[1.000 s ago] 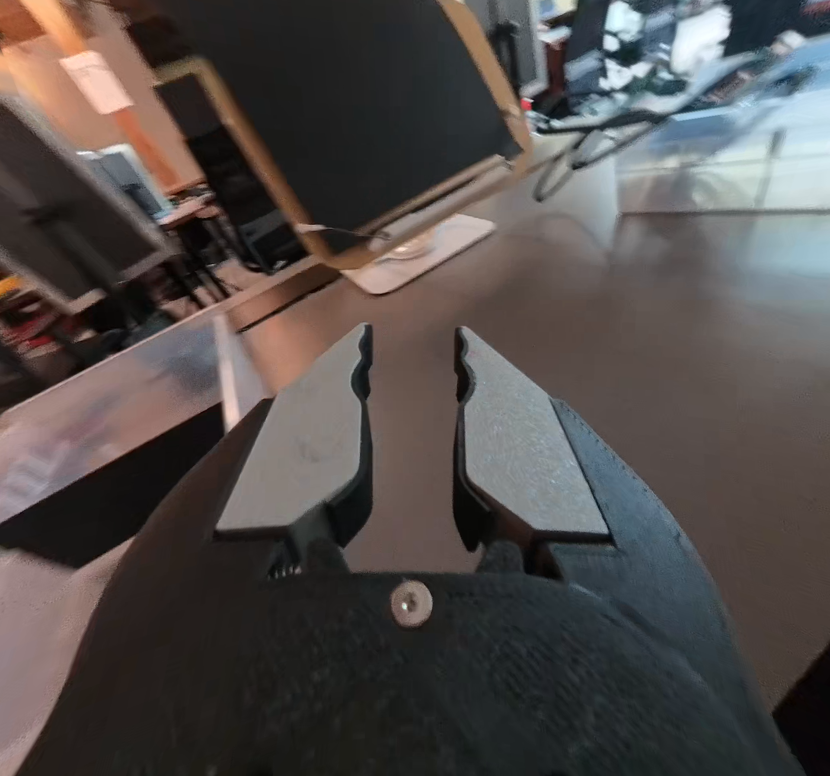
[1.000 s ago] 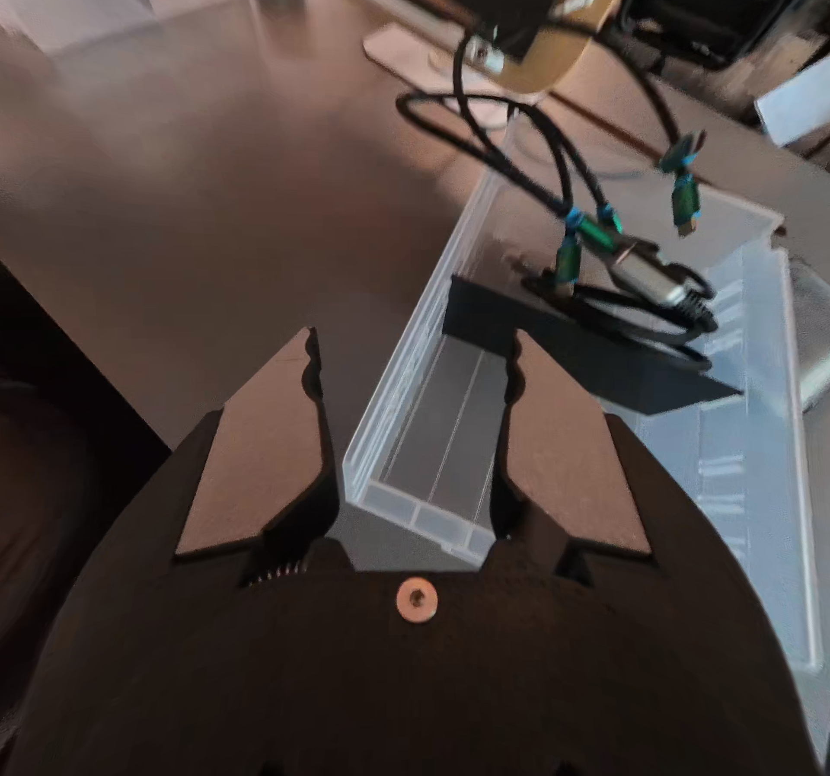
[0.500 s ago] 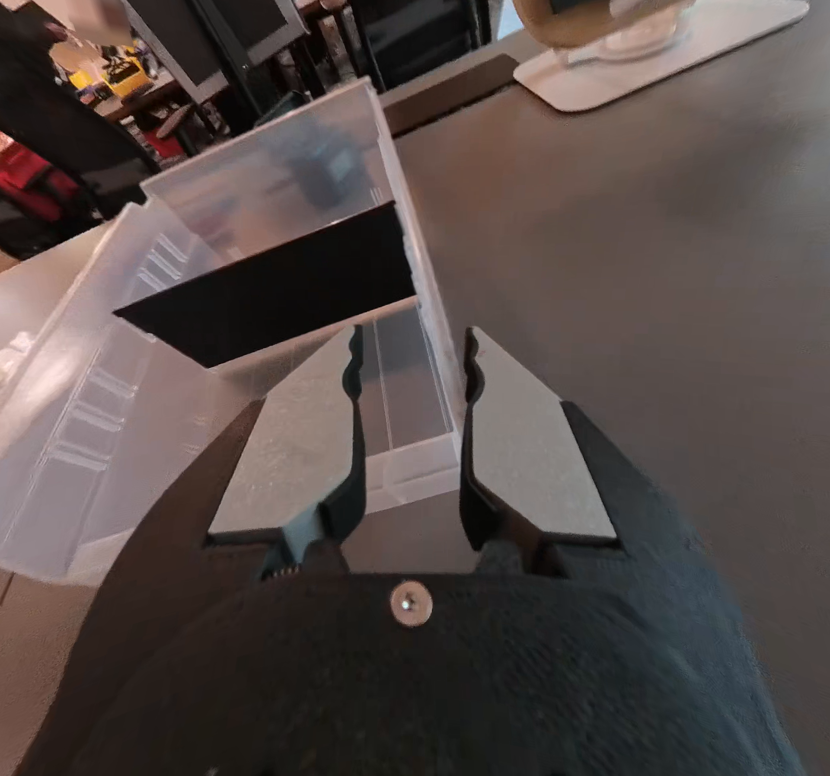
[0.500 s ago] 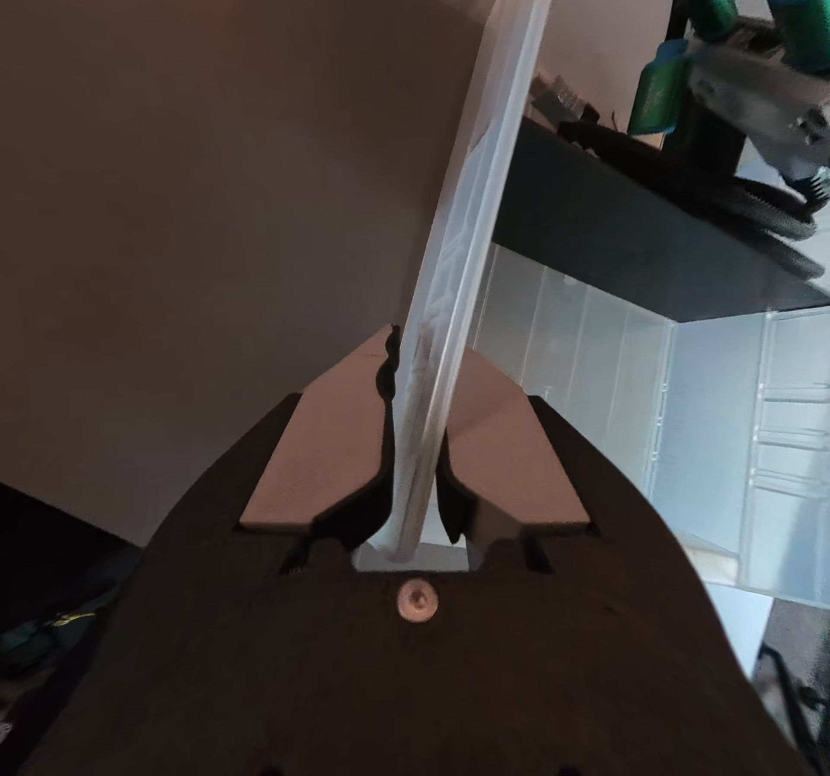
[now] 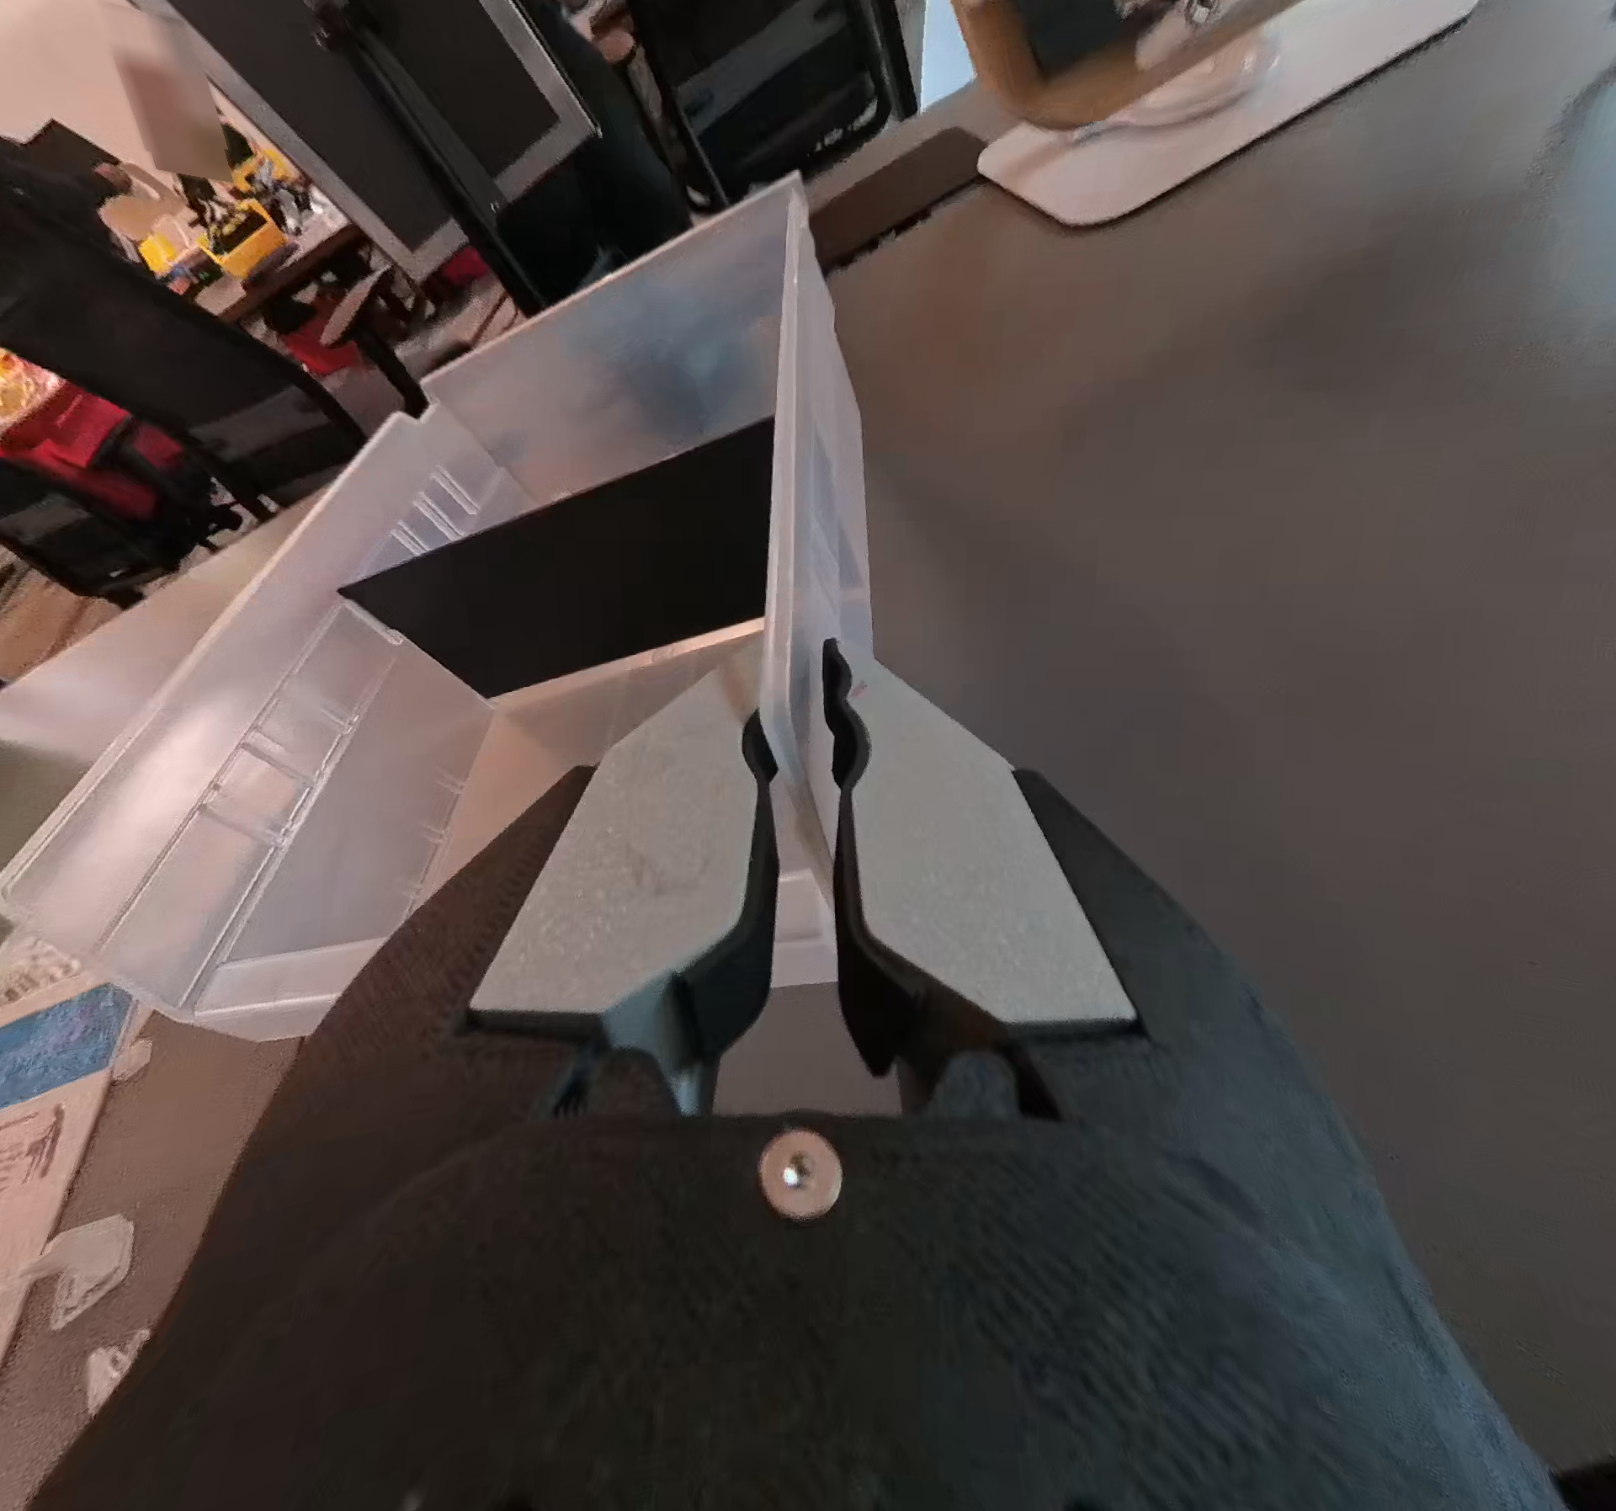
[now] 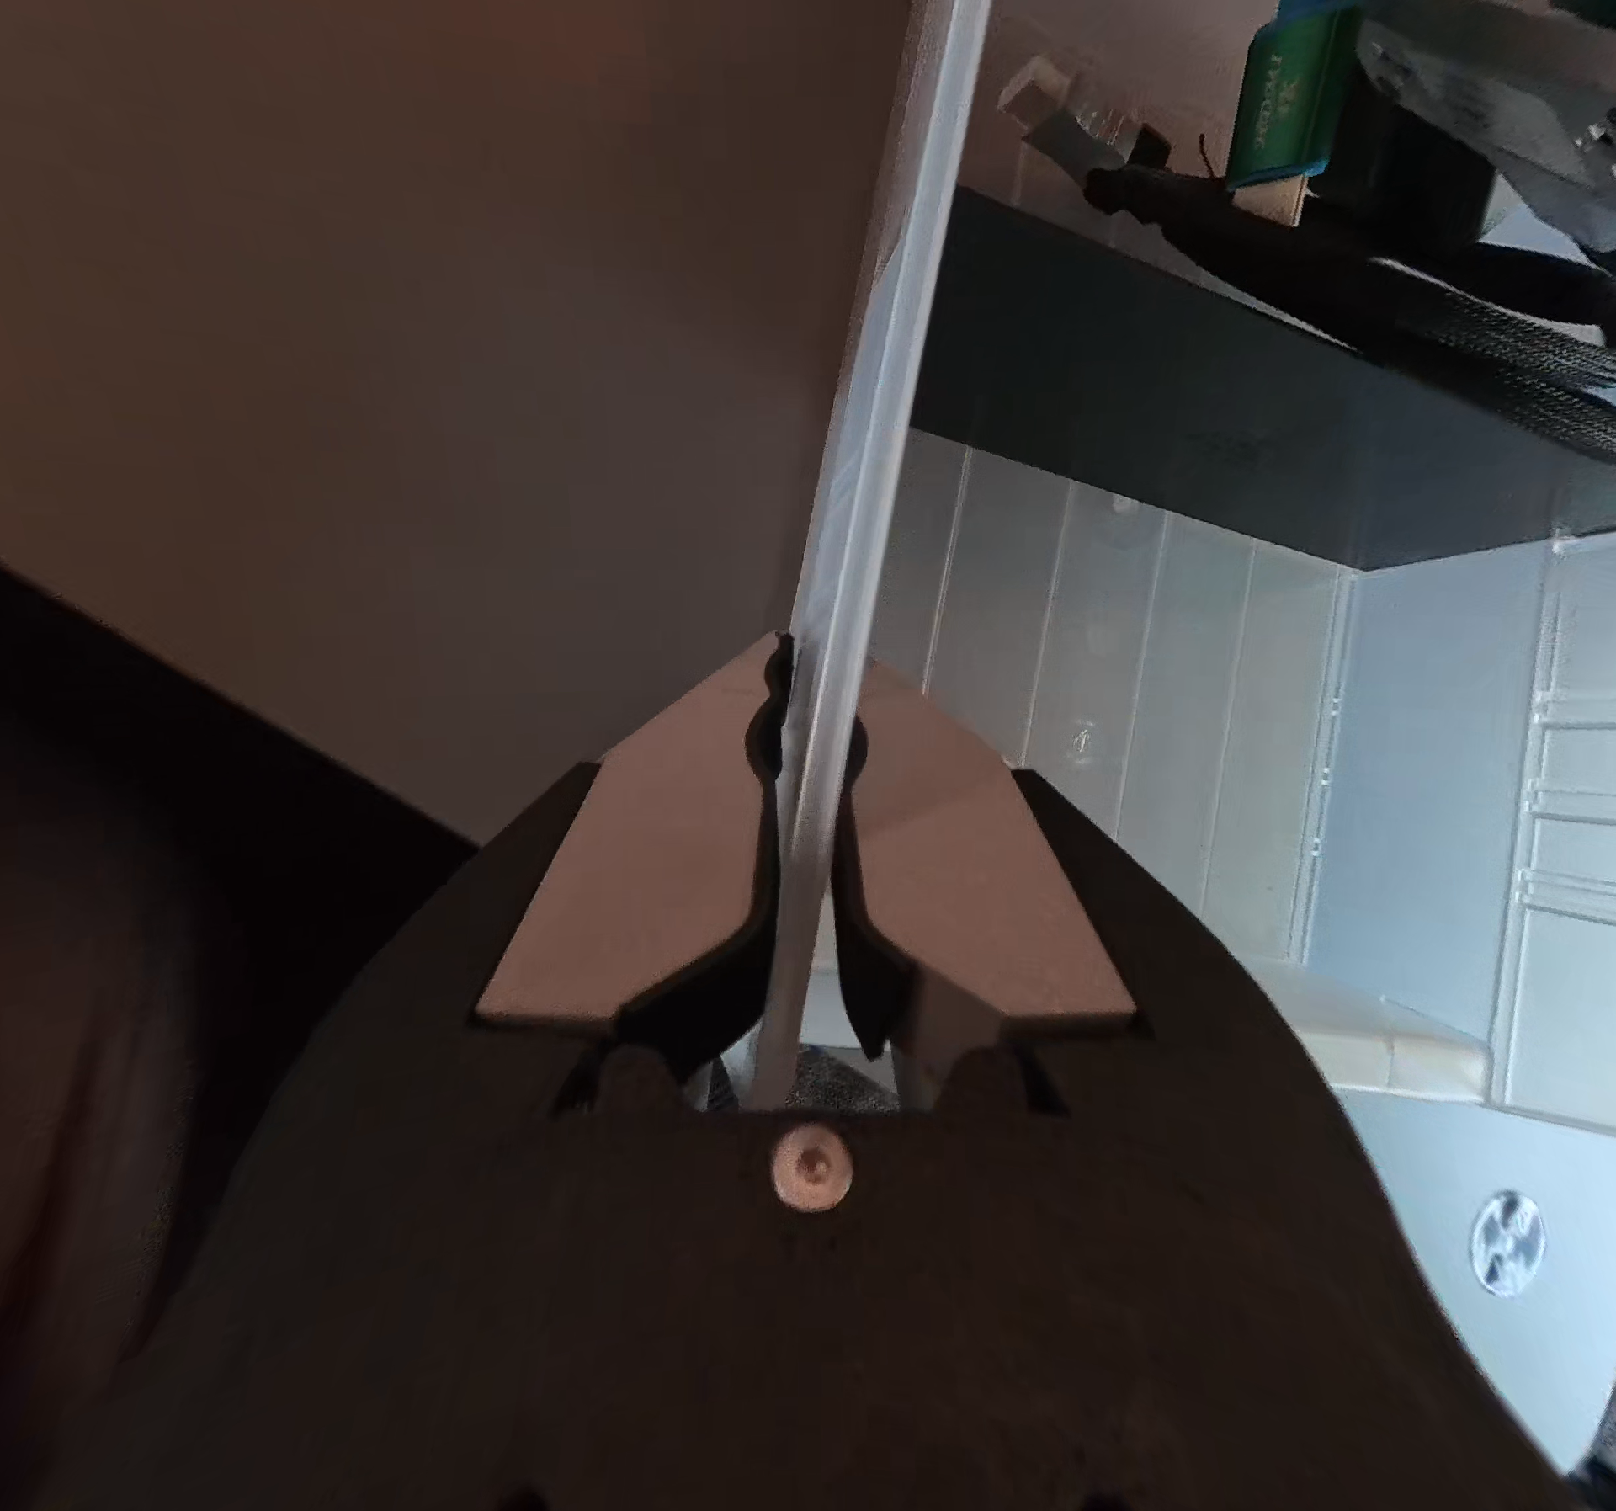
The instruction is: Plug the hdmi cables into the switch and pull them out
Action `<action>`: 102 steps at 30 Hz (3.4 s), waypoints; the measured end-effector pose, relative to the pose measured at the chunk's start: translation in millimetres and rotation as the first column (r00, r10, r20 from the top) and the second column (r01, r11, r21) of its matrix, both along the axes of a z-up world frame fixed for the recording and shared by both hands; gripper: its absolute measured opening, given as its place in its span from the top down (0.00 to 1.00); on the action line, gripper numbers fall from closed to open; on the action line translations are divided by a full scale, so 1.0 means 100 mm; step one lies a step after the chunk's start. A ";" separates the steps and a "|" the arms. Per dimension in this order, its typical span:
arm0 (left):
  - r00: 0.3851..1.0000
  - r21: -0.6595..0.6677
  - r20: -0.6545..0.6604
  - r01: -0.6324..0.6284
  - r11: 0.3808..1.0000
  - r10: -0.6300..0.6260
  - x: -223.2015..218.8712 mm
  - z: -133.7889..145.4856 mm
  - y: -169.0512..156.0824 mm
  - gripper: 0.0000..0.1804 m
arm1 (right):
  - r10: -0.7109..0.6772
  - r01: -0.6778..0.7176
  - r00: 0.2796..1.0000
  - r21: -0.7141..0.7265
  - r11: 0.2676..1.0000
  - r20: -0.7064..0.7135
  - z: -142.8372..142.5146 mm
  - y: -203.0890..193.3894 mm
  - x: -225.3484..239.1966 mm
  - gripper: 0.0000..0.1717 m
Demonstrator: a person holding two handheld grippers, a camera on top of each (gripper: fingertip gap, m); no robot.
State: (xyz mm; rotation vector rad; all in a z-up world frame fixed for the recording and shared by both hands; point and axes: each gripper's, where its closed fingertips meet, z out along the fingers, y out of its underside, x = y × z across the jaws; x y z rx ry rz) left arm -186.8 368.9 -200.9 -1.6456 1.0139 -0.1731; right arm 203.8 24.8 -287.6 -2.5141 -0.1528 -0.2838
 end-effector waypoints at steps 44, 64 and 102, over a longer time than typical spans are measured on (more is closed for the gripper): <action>0.783 0.383 0.007 0.573 0.725 -0.622 2.05 1.02 -2.56 0.98 | 0.298 -0.227 0.954 0.557 0.799 -0.039 2.02 0.47 -0.56 0.67; 0.666 0.155 -0.066 0.743 0.652 -0.743 3.72 -0.38 -3.34 0.94 | 0.269 -0.171 0.955 0.507 0.845 -0.126 1.75 0.44 -0.01 0.70; 0.949 -0.073 0.115 0.304 0.950 -0.295 0.75 -0.17 -1.32 0.81 | 0.142 -0.106 0.954 0.147 0.983 -0.263 1.00 0.18 -0.03 0.59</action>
